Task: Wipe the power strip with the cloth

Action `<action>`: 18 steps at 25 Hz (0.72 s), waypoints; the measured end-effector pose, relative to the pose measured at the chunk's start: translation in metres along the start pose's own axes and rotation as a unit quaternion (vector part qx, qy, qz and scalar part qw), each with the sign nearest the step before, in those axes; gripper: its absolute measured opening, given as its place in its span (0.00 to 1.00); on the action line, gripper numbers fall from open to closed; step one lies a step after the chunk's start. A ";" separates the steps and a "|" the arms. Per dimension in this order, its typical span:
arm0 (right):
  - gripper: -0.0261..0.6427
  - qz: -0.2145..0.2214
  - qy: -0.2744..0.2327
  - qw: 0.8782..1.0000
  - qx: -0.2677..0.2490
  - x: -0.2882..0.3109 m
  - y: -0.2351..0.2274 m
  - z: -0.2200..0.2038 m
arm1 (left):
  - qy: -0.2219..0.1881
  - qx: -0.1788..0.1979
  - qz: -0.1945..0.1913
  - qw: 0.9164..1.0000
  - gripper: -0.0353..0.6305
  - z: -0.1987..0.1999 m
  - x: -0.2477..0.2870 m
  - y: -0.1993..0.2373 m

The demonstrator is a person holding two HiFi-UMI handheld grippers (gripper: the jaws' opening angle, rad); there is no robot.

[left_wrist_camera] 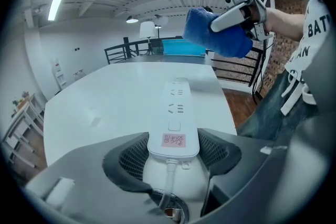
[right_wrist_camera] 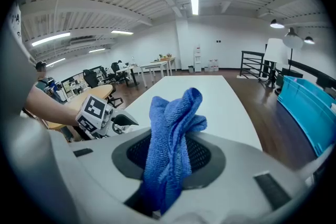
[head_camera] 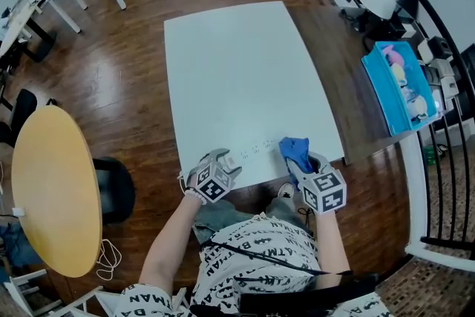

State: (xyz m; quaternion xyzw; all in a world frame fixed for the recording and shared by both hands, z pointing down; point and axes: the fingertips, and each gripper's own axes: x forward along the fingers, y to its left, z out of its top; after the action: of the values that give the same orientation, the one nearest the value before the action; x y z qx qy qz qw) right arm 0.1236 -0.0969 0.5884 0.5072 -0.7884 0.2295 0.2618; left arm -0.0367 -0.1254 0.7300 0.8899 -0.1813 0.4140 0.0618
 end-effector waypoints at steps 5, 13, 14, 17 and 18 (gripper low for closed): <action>0.24 -0.011 -0.001 1.000 0.007 -0.006 -0.014 -0.003 | -0.003 0.001 -0.008 1.000 0.48 0.000 0.001 -0.001; 0.24 -0.005 0.018 0.999 -0.035 -0.002 -0.035 -0.002 | -0.051 -0.009 0.045 0.998 0.48 0.025 -0.033 0.005; 0.24 -0.001 0.017 0.999 -0.042 -0.001 -0.036 0.002 | -0.056 -0.004 0.054 0.997 0.48 0.030 -0.042 0.006; 0.24 0.020 0.016 0.997 -0.069 0.004 -0.034 0.017 | -0.062 0.011 0.086 0.994 0.48 0.046 -0.072 0.008; 0.24 0.029 0.016 0.996 -0.079 0.006 -0.033 0.021 | -0.061 0.014 0.096 0.993 0.48 0.051 -0.081 0.008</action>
State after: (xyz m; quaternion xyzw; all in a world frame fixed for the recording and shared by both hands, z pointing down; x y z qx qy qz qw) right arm 0.1477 -0.1269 0.5793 0.4580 -0.8141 0.1819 0.3074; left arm -0.0511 -0.1245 0.6350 0.8928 -0.2630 0.3657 -0.0019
